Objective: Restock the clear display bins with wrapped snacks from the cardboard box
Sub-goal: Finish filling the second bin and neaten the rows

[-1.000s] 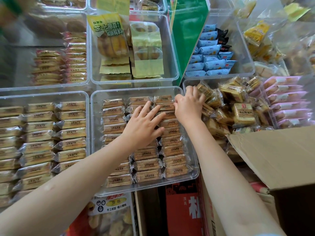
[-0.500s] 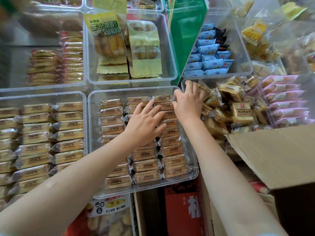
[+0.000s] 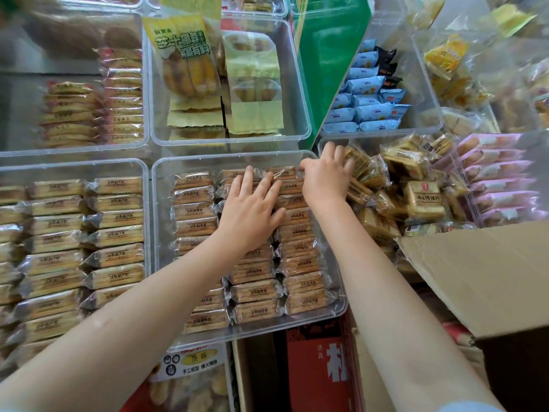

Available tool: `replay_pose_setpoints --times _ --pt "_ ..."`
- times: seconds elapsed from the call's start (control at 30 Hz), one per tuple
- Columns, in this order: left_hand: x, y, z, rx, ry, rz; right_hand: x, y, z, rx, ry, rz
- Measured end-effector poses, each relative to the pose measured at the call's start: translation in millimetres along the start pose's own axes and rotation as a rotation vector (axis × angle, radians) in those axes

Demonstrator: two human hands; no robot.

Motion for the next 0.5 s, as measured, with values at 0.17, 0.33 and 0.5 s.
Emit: replay_pose_setpoints --times 0.17,0.33,0.5 --pt "4.0 -2.6 -2.5 -0.009 -0.032 0.008 0.6 0.1 5.3 0.001 0.057 -0.028" --pt "6.7 -4.8 1.4 -0.032 -0.01 0.012 -5.1 -4.1 -4.6 0.08 -0.015 0.053" --pt "10.4 -4.4 0.5 -0.04 -0.019 0.013 -0.5 -5.6 -3.8 0.141 -0.001 0.051"
Point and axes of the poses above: each hand's wrist, its own y-axis towards the middle knuckle, its own x-axis out of the palm, z = x × y, the point moved 10 cm from there along y, towards the middle knuckle, and after that the axes turned 7 degrees about -y, right-handed, at the moved point
